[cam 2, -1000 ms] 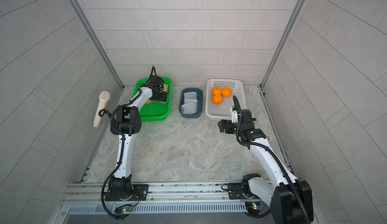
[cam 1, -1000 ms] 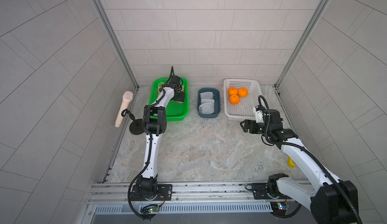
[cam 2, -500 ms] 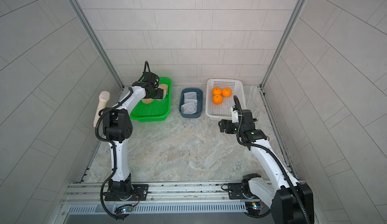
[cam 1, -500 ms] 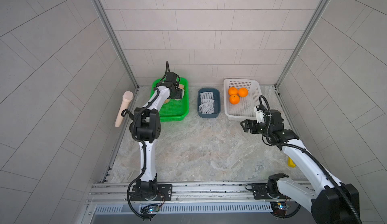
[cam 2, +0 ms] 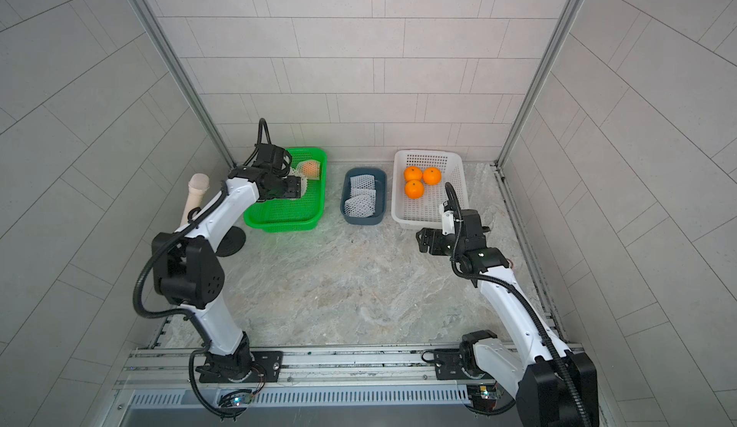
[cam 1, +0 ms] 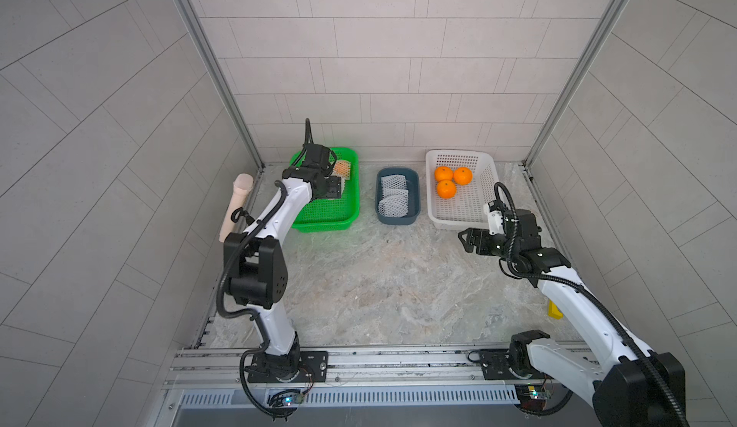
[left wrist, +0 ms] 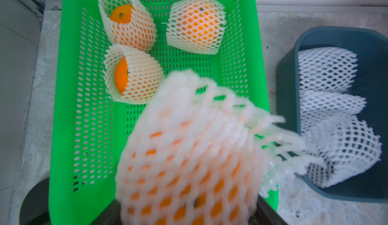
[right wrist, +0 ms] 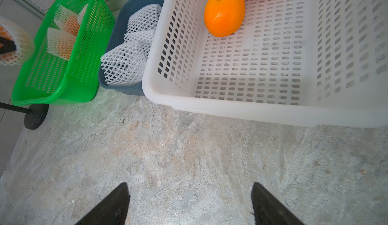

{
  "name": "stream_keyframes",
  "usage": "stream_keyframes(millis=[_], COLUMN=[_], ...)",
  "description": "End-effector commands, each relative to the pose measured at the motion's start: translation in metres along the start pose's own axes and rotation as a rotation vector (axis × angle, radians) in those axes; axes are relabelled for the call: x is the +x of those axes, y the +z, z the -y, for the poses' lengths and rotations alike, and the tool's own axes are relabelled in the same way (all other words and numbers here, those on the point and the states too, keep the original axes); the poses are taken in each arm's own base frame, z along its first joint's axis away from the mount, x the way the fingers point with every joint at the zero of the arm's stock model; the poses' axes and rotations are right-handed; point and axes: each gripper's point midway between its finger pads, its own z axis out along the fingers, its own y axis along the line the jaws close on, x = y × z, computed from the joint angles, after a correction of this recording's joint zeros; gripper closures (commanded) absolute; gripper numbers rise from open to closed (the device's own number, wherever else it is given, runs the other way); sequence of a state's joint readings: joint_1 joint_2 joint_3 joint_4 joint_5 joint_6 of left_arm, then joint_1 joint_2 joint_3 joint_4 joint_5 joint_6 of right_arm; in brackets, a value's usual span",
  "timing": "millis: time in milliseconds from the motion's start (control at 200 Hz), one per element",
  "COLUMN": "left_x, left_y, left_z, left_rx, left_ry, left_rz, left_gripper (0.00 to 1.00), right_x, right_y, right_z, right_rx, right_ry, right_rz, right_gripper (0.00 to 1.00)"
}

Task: Remove foam nets from oranges
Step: Place the orange at the center of the board.

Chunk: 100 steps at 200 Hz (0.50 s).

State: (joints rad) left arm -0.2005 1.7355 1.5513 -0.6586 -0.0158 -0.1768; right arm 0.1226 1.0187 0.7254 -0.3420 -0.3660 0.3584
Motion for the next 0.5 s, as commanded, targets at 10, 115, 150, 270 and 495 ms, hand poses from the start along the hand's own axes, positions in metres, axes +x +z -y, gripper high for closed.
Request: stream_keyframes(millis=[10,115,150,270,495], left_x=[0.012,0.035,0.044,0.074,0.131], left_y=[-0.033,-0.048,-0.05,-0.053,-0.024], left_z=[0.029,0.062,0.076,0.109,0.15], left_rx=[0.039,0.089,0.112,0.143,0.171], left_ry=[0.019,0.065,0.089,0.145,0.158], left_rz=[0.071,0.088,0.089,0.061,-0.035], left_gripper=[0.34,0.34,0.34,0.34,0.34], right_x=[0.001,0.0,-0.001,0.001,0.003], right_y=[-0.001,0.0,0.0,0.001,0.001], right_z=[0.0,0.001,0.001,0.002,0.004], right_rx=[0.002,0.007,0.008,0.01,0.017], right_ry=[-0.011,-0.011,-0.011,-0.01,-0.006], right_rz=[0.011,0.013,0.014,0.009,0.013], right_gripper=[0.08,0.08,0.08,0.08,0.08])
